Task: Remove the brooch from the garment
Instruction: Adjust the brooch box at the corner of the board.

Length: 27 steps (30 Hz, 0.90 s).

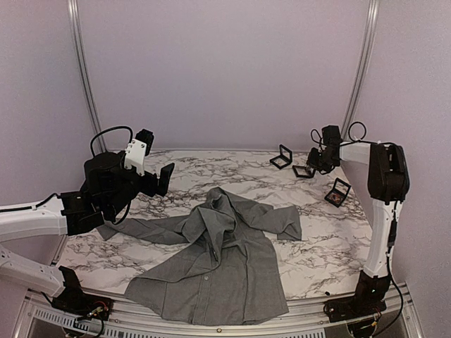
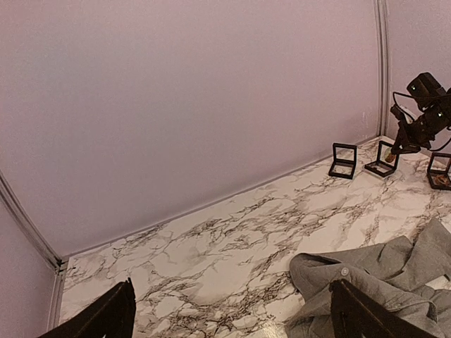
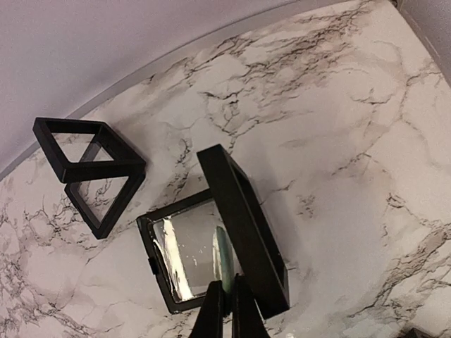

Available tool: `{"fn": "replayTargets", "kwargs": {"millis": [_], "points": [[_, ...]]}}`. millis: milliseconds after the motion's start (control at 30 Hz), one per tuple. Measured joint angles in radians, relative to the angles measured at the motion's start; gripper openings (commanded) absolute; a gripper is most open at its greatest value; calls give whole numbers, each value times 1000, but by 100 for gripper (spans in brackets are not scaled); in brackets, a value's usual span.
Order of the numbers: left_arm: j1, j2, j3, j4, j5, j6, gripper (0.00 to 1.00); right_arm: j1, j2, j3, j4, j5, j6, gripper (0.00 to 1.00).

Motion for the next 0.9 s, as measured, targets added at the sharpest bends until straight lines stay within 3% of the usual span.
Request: {"fn": "replayTargets", "kwargs": {"millis": [567,900], "points": [[0,0,0,0,1,-11,99,-42,-1,-31,-2,8,-22,0],[0,0,0,0,1,-12,99,11,-29,-116,62,16,-17,0]]}}
